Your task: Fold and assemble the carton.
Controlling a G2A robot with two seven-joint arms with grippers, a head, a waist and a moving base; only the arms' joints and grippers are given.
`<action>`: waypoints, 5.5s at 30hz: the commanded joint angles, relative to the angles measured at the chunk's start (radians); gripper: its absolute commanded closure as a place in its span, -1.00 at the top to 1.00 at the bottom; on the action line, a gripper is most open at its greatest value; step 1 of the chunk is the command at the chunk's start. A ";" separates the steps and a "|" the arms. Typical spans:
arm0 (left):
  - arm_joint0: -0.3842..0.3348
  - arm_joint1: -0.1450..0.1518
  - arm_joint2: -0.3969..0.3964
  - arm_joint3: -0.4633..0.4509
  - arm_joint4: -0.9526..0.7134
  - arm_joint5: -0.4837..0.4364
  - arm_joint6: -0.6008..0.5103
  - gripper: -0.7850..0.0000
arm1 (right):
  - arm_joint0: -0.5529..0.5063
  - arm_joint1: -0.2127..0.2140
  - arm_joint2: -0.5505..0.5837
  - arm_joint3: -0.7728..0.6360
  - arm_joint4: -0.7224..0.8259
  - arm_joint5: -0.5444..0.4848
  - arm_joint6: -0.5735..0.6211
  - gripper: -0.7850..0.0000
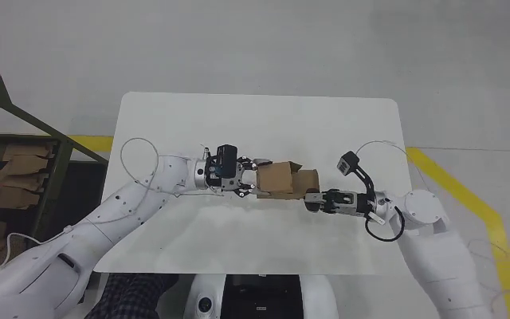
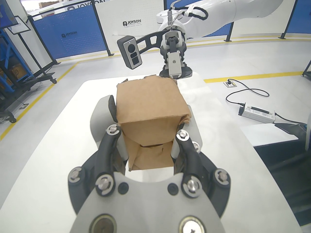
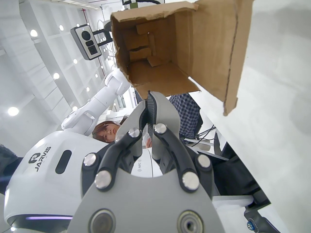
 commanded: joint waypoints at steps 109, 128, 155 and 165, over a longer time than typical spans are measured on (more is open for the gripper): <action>0.053 -0.075 -0.129 -0.012 0.020 -0.131 -0.071 -0.10 | 0.079 0.000 -0.059 0.185 0.196 -0.104 0.029 -1.00; 0.053 -0.075 -0.129 -0.012 0.020 -0.131 -0.071 -0.12 | 0.104 0.006 -0.056 0.101 0.161 -0.074 -0.009 -1.00; 0.053 -0.075 -0.129 -0.012 0.020 -0.131 -0.071 -0.15 | 0.096 0.024 -0.032 0.030 0.107 -0.042 0.002 -0.74; 0.053 -0.075 -0.129 -0.012 0.020 -0.131 -0.071 -0.14 | 0.081 0.030 -0.032 -0.004 0.062 -0.027 -0.025 -0.76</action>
